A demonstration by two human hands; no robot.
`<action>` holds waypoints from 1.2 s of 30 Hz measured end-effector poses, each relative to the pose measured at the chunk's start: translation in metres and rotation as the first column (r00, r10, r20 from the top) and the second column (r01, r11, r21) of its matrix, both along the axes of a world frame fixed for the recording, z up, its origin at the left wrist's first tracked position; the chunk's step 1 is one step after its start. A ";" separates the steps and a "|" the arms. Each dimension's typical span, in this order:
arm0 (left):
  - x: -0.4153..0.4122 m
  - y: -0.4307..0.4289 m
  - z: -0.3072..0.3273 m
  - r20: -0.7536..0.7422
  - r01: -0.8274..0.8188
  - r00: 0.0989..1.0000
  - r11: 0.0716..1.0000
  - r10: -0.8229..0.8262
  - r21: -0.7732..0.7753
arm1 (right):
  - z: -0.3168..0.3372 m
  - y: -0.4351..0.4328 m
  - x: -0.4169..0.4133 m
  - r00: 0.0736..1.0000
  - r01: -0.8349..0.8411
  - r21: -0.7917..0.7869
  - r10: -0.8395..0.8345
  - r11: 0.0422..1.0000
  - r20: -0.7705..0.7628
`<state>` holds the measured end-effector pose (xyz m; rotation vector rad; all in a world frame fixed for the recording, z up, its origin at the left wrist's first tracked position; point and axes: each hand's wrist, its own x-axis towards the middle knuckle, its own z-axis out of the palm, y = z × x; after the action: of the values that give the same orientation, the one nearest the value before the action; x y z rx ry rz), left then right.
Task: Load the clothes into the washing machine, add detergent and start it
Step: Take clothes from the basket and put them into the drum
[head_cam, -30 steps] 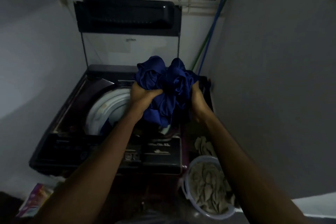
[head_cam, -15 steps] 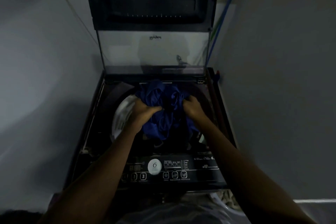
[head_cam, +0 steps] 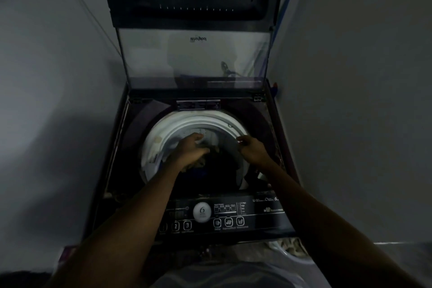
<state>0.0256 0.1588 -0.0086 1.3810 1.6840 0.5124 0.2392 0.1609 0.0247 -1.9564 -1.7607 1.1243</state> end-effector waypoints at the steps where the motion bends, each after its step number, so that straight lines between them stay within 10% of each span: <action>1: 0.006 0.000 0.001 -0.013 0.011 1.000 1.000 -0.011 0.022 | -0.002 0.000 0.003 0.999 0.032 0.016 -0.032 0.999 -0.018; 18: 0.202 -0.060 0.045 -0.017 0.001 1.000 0.952 0.004 0.305 | 0.028 -0.057 0.151 0.982 0.087 0.352 -0.020 0.932 -0.190; 36: 0.379 -0.133 0.019 -0.004 0.067 0.998 0.967 -0.069 0.247 | -0.015 -0.136 0.333 0.966 0.180 0.204 -0.133 0.962 -0.224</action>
<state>0.4043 0.0262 0.0109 1.6078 1.6032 0.7041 0.5720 0.0251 0.0093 -1.7420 -1.5218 0.9904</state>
